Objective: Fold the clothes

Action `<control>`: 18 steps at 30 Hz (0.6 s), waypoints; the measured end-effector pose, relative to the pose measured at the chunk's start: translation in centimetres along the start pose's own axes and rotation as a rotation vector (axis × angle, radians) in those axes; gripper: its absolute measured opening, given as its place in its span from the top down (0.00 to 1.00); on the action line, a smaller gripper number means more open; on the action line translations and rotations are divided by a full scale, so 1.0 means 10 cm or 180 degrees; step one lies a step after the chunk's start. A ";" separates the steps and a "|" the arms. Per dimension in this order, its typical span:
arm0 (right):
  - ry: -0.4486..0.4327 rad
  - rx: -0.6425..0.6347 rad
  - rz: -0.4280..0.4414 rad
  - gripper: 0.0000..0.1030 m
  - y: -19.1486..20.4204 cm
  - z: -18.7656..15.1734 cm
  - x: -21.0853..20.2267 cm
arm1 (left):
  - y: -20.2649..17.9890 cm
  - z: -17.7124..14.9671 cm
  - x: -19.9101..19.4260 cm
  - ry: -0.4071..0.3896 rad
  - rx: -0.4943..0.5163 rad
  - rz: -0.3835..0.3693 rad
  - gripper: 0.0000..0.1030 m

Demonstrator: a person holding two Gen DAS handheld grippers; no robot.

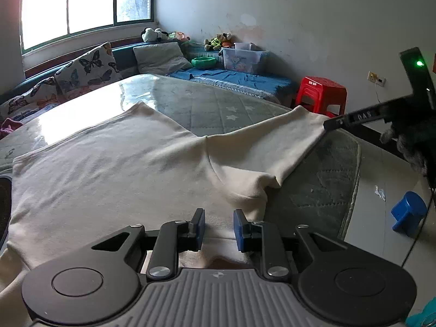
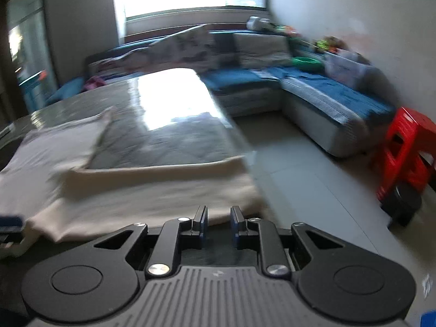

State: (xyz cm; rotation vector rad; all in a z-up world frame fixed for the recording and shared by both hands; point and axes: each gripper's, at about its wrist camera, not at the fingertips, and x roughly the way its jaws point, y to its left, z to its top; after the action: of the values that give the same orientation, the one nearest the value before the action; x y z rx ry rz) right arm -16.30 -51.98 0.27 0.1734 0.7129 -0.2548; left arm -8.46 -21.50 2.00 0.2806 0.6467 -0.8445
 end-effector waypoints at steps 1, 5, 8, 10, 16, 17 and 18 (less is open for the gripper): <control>-0.0005 0.0071 -0.0035 0.82 -0.06 0.00 0.02 | 0.00 0.00 0.00 0.0001 0.0005 0.0001 0.74; -0.0022 0.0243 -0.0101 0.78 -0.17 -0.01 0.12 | -0.01 0.01 0.01 0.0013 0.0026 0.0003 0.74; -0.0040 0.0298 -0.0143 0.78 -0.20 -0.03 0.15 | -0.02 0.01 0.02 0.0019 0.0033 0.0002 0.74; -0.0056 0.0331 -0.0168 0.78 -0.22 -0.05 0.17 | -0.02 0.02 0.02 0.0019 0.0034 0.0001 0.73; -0.0114 0.0238 -0.0227 0.93 -0.18 -0.02 0.17 | -0.03 0.01 0.01 0.0023 0.0058 -0.0001 0.71; -0.0154 0.0207 -0.0254 0.95 -0.17 0.00 0.16 | -0.04 0.01 0.00 0.0025 0.0068 -0.0002 0.71; -0.0209 0.0174 -0.0282 0.95 -0.17 0.02 0.14 | -0.04 0.01 0.00 0.0028 0.0077 -0.0003 0.71</control>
State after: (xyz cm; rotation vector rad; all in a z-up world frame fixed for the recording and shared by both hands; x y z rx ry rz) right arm -15.65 -53.93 -0.61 0.1849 0.6495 -0.3635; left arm -8.68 -21.80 2.12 0.3059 0.6451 -0.8528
